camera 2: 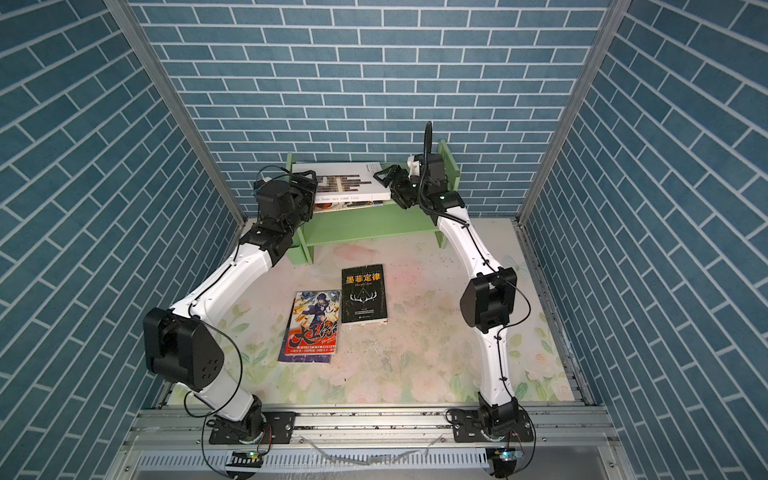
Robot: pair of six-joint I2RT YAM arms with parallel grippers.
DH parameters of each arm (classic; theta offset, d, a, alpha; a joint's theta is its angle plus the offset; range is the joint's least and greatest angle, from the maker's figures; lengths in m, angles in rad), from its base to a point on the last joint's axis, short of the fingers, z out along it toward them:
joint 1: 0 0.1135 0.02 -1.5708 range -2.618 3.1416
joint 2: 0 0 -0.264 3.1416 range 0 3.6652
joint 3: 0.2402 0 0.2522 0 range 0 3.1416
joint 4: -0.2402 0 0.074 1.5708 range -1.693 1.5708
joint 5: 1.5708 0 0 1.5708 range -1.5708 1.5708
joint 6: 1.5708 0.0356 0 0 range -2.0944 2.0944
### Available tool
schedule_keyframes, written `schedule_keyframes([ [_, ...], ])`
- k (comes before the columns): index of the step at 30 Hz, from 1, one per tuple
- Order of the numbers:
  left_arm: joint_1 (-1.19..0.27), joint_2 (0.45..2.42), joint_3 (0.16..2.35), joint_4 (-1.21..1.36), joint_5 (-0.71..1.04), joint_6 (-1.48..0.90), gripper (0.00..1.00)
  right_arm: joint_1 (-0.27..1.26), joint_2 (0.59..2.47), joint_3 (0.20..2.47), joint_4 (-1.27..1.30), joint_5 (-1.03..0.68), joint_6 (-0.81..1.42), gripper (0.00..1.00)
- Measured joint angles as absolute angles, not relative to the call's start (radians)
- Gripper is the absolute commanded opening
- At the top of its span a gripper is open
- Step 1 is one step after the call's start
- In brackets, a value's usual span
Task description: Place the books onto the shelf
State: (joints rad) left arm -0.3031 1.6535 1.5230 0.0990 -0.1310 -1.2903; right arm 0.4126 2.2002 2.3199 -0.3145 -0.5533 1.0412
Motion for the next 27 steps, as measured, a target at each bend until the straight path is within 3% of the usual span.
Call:
schedule_keyframes([
  [10, -0.257, 1.647, 1.573, -0.086, -0.164, -1.287, 0.97, 0.413, 2.201, 2.332, -0.314, -0.553, 1.041, 0.83],
  [27, -0.134, 1.640, 1.690, -0.334, -0.040, -1.153, 0.98, 0.421, 2.222, 2.379, -0.305, -0.553, 1.042, 0.82],
])
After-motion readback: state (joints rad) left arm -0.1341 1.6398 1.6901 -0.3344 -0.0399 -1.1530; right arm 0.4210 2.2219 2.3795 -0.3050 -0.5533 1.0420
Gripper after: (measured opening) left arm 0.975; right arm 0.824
